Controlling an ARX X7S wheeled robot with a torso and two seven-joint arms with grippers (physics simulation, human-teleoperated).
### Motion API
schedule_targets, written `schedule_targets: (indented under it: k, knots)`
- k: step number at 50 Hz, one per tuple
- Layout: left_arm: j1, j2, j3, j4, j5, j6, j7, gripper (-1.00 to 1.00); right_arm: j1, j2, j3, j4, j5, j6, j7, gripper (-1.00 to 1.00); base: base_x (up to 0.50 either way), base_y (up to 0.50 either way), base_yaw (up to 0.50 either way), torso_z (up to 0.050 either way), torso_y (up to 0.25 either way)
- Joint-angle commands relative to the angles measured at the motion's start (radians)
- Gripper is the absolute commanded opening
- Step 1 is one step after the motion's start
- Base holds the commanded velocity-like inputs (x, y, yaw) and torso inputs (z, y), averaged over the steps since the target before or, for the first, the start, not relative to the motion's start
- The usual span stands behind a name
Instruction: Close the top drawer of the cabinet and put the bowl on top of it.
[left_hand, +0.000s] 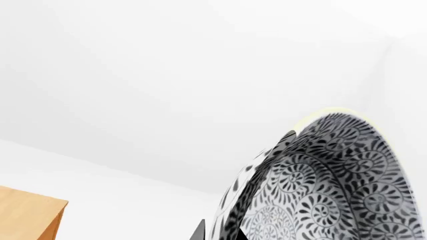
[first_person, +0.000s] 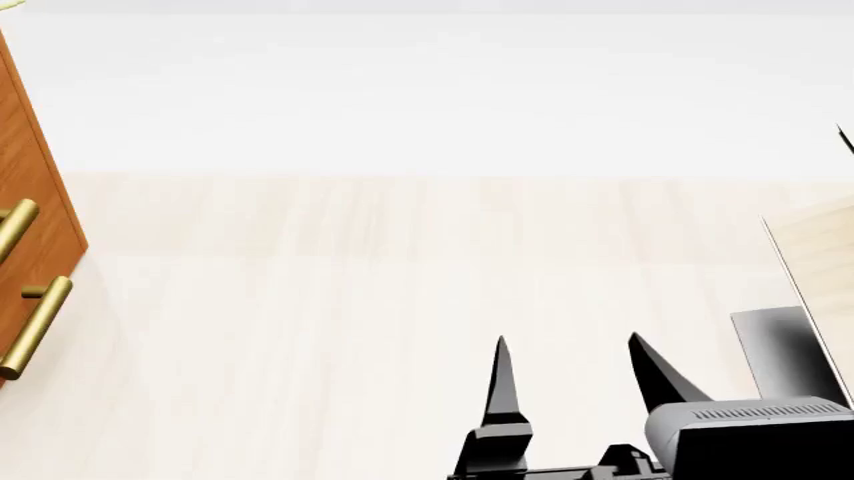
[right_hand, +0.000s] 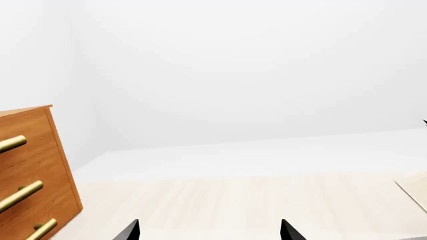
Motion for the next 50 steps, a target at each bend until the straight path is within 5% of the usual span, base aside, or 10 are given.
schedule_targets:
  k: [1, 50]
  knots:
    - [-0.042, -0.003, -0.022, -0.034, -0.005, 0.016, -0.042, -1.0, 0.015, 0.002, -0.004, 0.002, 0.006, 0.008, 0.004, 1.0, 0.0, 0.0, 0.0, 0.0, 0.0]
    - [-0.159, 0.024, -0.138, -0.161, 0.018, 0.159, -0.253, -1.0, 0.001, 0.003, -0.004, 0.025, 0.001, -0.023, -0.011, 1.0, 0.0, 0.0, 0.0, 0.0, 0.0]
